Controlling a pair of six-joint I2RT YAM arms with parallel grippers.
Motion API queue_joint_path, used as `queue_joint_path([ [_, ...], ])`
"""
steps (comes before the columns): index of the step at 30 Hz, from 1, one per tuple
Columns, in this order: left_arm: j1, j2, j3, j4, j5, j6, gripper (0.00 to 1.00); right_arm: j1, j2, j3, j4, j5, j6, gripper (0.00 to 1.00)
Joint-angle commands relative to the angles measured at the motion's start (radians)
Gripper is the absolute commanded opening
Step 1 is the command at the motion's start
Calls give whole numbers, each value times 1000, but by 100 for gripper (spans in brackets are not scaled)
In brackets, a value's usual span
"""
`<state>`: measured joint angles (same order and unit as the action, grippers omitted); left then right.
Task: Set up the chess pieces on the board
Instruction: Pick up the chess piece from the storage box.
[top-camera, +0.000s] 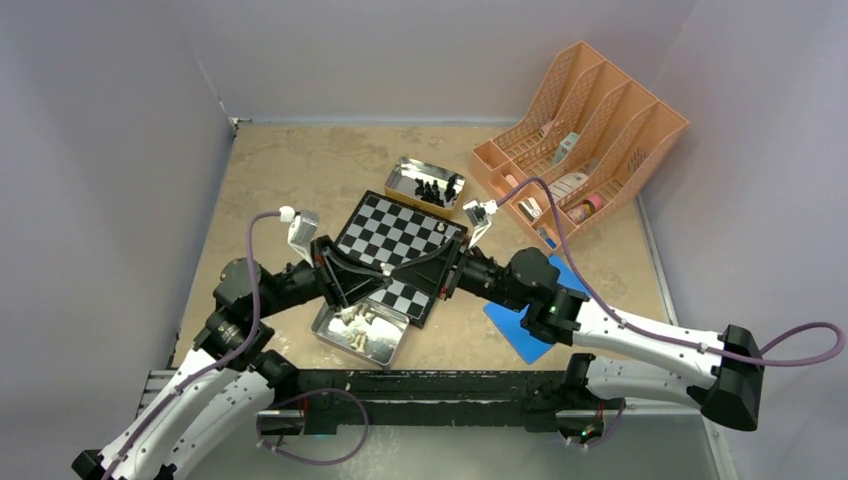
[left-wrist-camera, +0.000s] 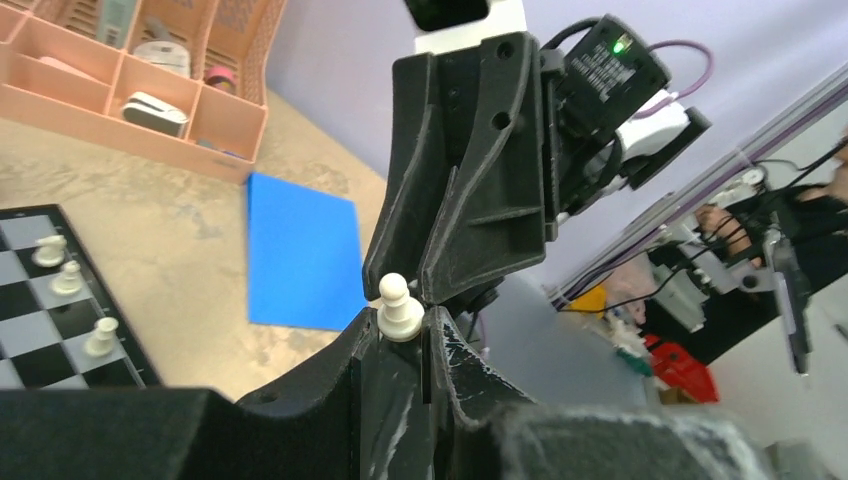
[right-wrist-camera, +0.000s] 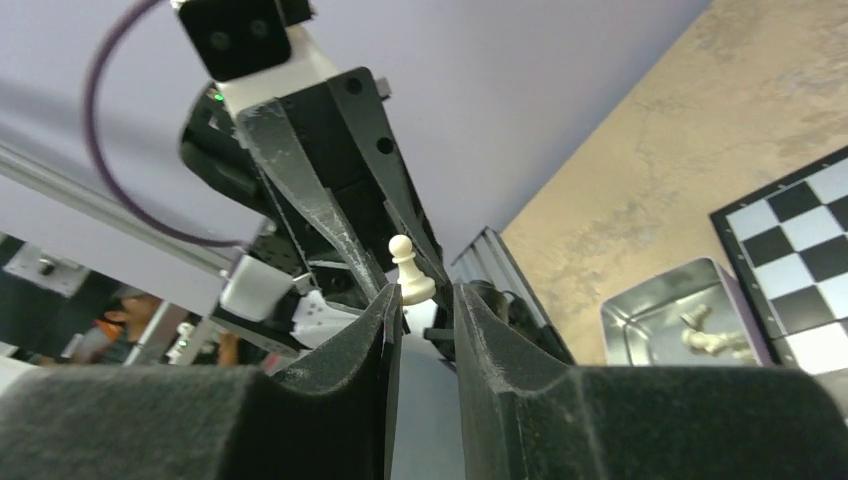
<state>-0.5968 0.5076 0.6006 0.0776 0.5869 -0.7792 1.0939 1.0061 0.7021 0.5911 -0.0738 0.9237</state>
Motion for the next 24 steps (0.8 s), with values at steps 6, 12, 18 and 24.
queue_joint_path([
  [6, -1, 91, 250, -460, -54, 464, 0, 3, 28, 293, -459, 31, -289, 29],
  [12, -1, 154, 264, -498, -14, 558, 0, 3, 84, 424, -641, 57, -361, 30],
  [18, 0, 163, 230, -477, -47, 634, 0, 3, 175, 546, -802, 96, -395, 30],
  [24, -1, 163, 201, -456, -33, 726, 0, 3, 246, 601, -842, 77, -409, 30],
])
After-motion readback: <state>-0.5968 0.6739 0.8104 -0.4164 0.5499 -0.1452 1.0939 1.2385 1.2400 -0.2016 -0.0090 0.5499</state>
